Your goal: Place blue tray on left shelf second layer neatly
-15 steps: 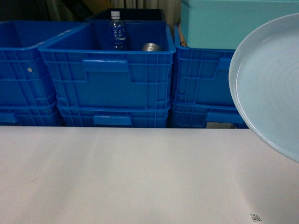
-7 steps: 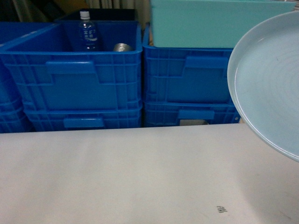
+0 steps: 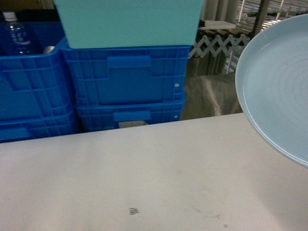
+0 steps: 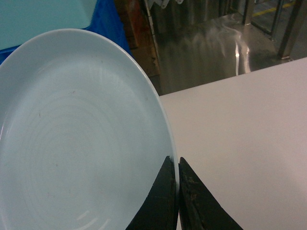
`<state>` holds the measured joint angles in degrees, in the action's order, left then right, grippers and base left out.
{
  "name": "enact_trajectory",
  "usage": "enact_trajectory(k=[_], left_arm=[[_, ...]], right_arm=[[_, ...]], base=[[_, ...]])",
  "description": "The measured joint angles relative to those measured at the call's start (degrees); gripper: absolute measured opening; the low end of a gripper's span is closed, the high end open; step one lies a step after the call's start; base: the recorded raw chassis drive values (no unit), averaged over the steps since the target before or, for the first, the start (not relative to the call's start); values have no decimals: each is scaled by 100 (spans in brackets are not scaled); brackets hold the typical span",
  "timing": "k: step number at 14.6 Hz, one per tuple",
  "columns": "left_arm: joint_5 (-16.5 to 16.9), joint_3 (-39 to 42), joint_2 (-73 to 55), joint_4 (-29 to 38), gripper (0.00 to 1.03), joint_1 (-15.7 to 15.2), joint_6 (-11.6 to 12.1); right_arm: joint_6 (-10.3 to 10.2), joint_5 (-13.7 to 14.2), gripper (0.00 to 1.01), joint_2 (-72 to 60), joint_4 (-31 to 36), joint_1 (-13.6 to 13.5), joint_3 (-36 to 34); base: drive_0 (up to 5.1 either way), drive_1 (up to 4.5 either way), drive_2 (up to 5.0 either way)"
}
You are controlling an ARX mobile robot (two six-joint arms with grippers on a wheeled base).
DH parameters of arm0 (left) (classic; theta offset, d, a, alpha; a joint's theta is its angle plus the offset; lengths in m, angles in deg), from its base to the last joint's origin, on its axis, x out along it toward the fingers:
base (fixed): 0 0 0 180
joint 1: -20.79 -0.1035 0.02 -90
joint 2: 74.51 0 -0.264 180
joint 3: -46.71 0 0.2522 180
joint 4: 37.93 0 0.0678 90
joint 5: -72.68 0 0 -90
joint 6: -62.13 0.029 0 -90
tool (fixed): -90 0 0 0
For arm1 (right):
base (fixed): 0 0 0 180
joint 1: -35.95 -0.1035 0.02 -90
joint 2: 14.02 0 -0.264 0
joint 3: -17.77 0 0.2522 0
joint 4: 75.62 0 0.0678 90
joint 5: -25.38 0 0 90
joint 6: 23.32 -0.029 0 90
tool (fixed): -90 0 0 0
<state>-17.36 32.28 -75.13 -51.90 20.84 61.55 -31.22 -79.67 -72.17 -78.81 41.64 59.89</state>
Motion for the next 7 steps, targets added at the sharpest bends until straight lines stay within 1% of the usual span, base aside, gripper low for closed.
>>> enact_trajectory(k=[7], left_arm=[[0, 0, 0, 2, 98, 0, 0]], right_arm=[[-2, 0, 2, 0, -7, 2, 0]], base=[[355, -391, -391]])
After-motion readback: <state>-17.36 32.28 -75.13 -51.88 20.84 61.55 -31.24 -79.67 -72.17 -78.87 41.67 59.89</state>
